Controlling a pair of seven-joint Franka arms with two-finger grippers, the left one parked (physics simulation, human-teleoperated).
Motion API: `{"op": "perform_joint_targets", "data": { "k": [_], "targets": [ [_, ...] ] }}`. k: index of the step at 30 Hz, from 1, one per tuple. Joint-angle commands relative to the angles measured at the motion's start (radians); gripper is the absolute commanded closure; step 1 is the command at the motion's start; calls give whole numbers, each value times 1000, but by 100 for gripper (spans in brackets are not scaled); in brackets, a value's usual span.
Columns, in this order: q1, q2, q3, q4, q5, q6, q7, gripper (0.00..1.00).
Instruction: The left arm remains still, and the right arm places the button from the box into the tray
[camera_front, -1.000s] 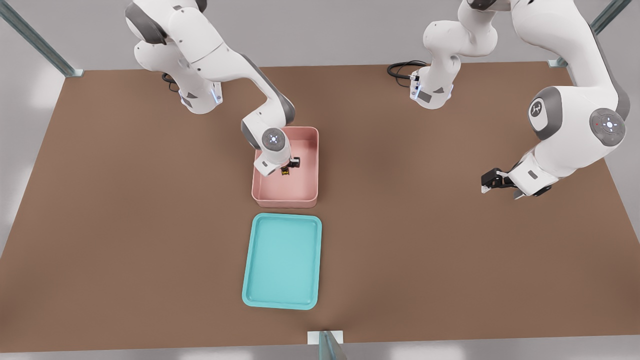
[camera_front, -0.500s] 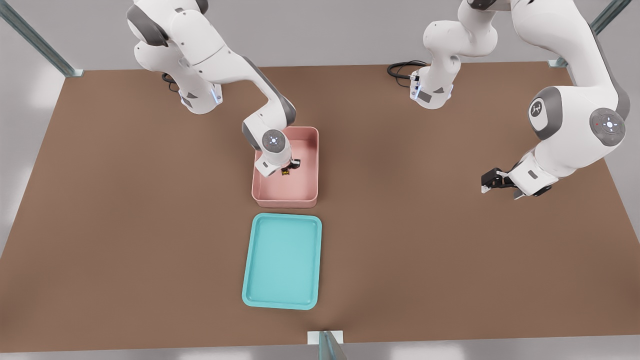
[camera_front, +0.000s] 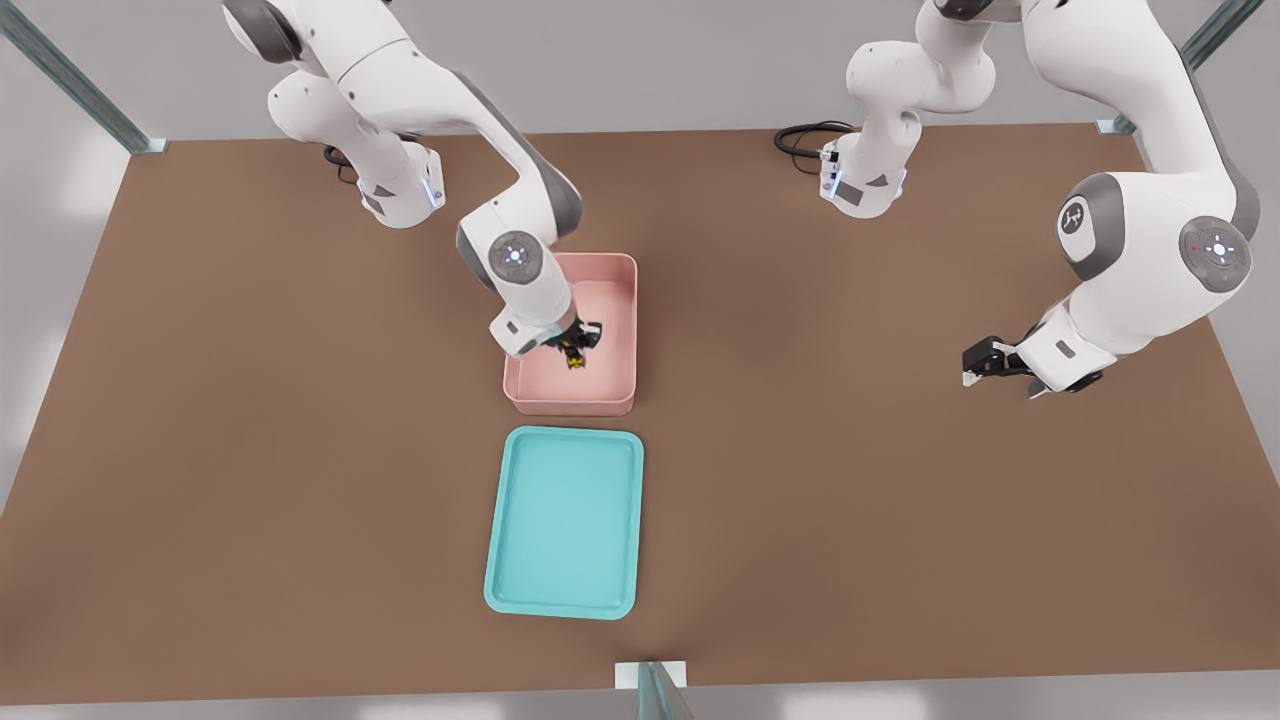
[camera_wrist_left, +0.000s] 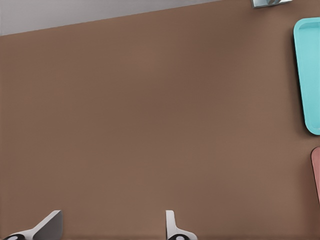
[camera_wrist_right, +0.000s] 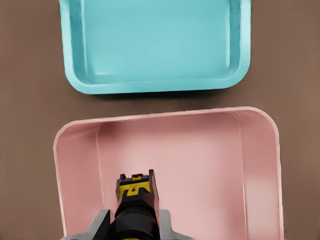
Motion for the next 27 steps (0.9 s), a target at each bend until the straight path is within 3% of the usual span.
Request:
{"op": "perform_joint_targets", "data": {
  "k": [1, 8, 17, 27],
  "targets": [
    [-32, 7, -6, 58, -8, -182, -114, 61],
    [-139, 142, -1, 304, -9, -291, -258, 61],
    [-213, 464, -6, 746, 24, -362, -462, 61],
    [-215, 661, -46, 888, 17, -190, -648, 61]
  ]
}}
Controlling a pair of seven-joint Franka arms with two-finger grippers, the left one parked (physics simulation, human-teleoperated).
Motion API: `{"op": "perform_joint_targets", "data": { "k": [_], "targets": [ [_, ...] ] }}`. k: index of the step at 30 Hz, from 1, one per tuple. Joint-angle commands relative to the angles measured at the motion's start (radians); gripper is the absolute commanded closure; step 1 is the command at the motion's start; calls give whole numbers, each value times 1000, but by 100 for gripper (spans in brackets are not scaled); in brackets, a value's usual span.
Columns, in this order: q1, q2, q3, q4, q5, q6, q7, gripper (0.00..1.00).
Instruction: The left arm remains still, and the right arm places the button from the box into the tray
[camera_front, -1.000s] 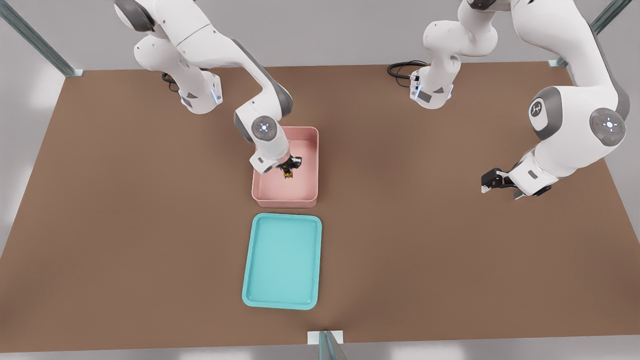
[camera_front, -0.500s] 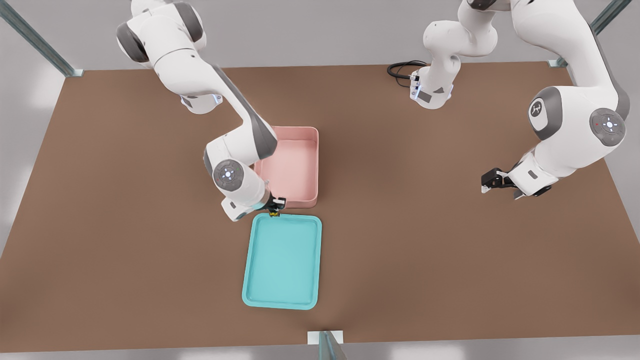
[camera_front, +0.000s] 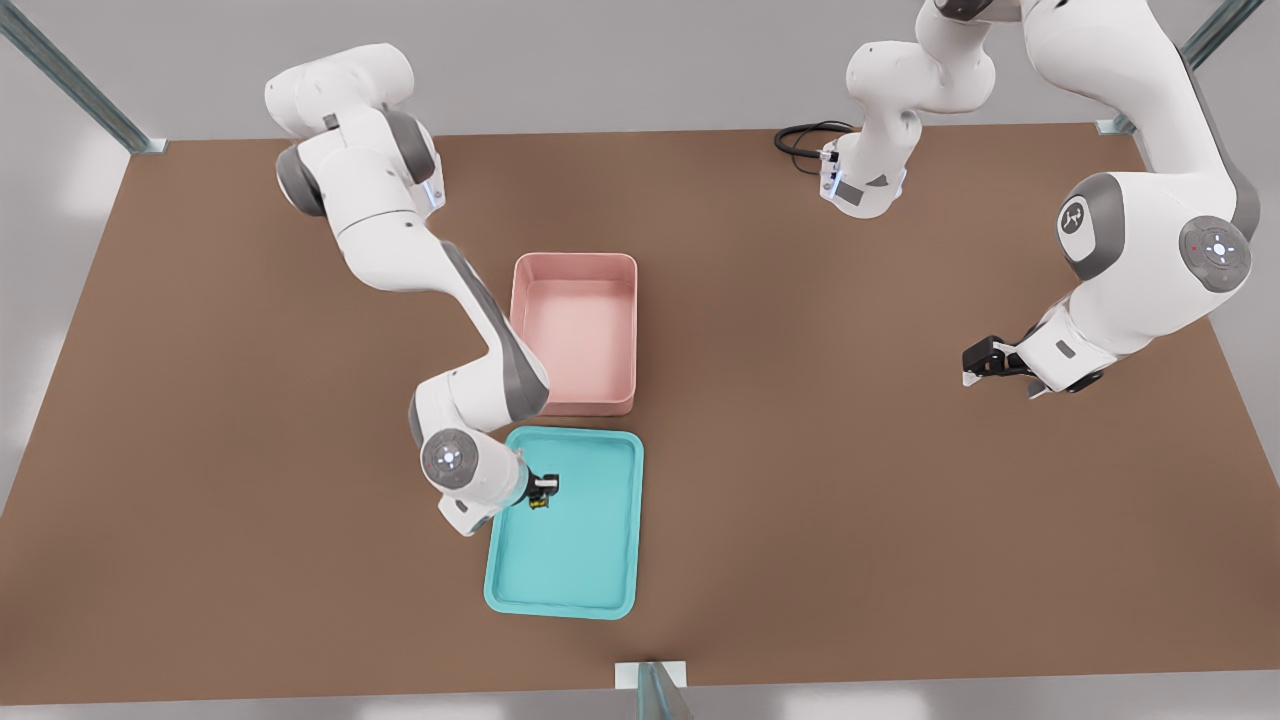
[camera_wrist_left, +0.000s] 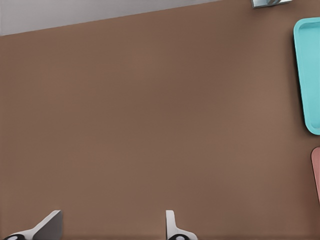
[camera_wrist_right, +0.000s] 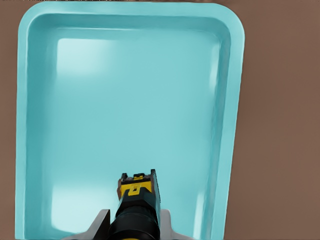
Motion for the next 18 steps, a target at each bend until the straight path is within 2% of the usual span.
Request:
{"op": "perform_joint_targets", "data": {
  "k": [1, 3, 4, 6, 7, 10, 12, 15, 16, 18],
  "targets": [
    [0, 7, 1, 7, -9, 69, -275, 61],
    [0, 12, -1, 8, -9, 71, -277, 58],
    [0, 12, -1, 8, -9, 91, -275, 50],
    [2, 10, 1, 8, -9, 97, -263, 14],
    [2, 10, 7, 8, -9, 97, -259, 2],
    [2, 1, 8, 8, -1, 82, -249, 0],
    [-1, -77, -5, 5, -1, -56, -237, 0],
    [-205, -277, -13, 7, -36, -401, -262, 0],
    [-253, -356, -42, 4, -237, -481, -254, 0],
    [-426, -436, -30, -31, -190, -584, -308, 0]
  ]
}}
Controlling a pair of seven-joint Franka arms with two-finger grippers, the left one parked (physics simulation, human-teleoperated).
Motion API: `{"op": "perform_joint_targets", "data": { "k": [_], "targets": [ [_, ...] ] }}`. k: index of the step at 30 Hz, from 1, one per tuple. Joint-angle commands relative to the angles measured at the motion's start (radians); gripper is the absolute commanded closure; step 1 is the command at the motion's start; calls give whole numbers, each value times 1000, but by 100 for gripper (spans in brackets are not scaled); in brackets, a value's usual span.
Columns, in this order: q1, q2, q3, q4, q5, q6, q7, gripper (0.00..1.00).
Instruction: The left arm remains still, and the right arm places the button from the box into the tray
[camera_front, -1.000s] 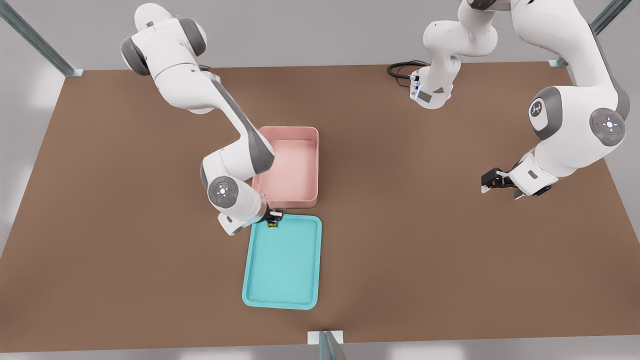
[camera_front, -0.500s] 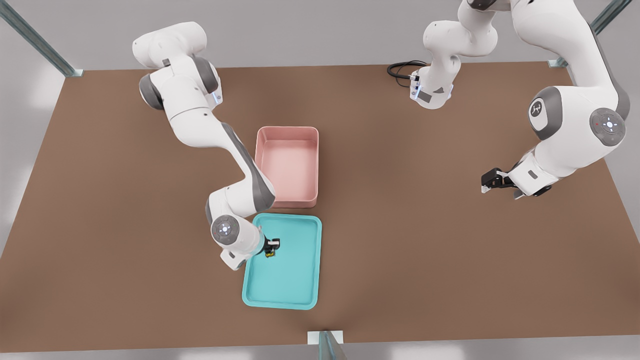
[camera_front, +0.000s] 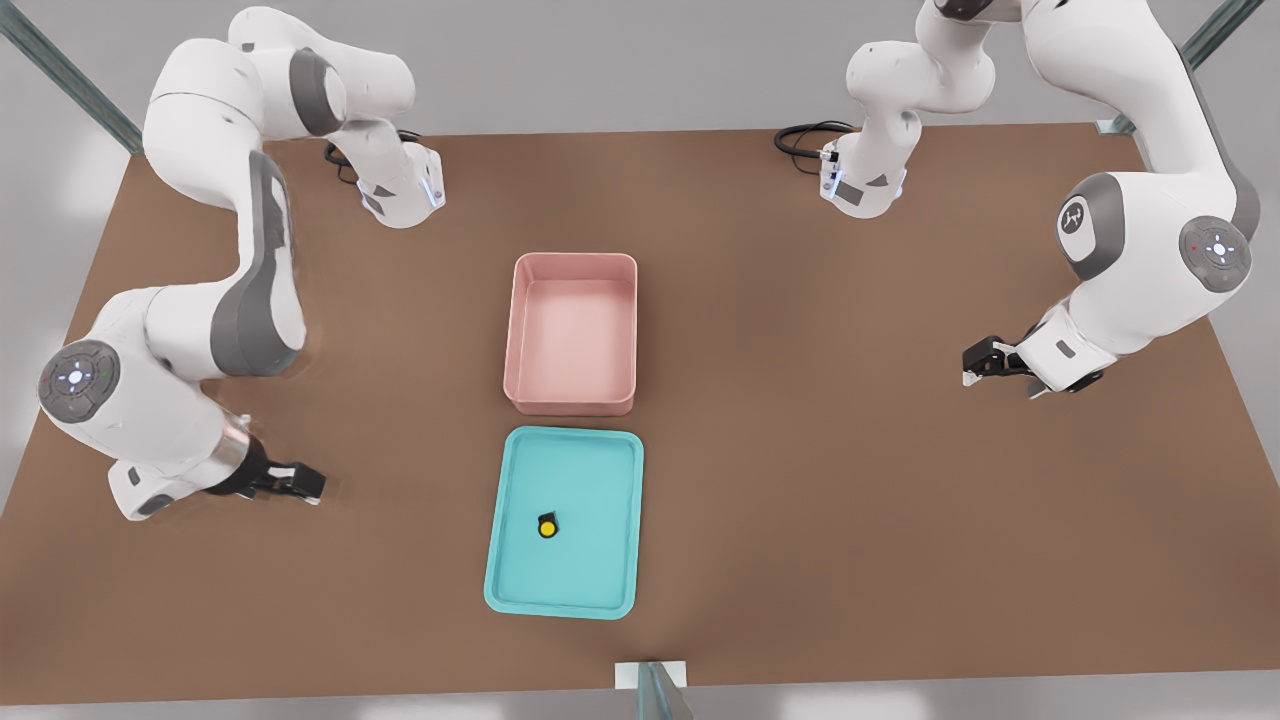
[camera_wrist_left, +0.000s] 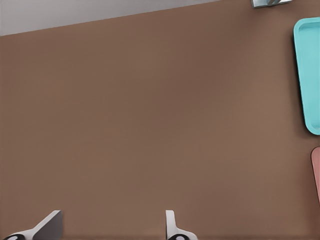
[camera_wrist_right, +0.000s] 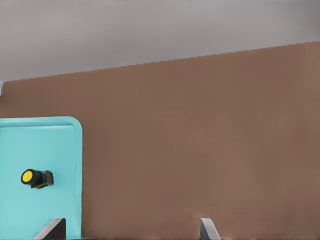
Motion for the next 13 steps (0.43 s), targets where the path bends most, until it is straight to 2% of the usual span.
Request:
{"op": "perform_joint_targets", "data": {
  "k": [1, 2, 4, 5, 13],
  "targets": [
    [-46, -260, 2, -398, -52, -41, -141, 0],
    [-53, -462, -2, -697, -51, 91, -140, 0],
    [-24, -433, 5, -651, -54, 66, -115, 0],
    [37, -402, 7, -626, -55, 63, -49, 0],
    [42, -367, 9, -591, -54, 41, -60, 0]
  ]
}}
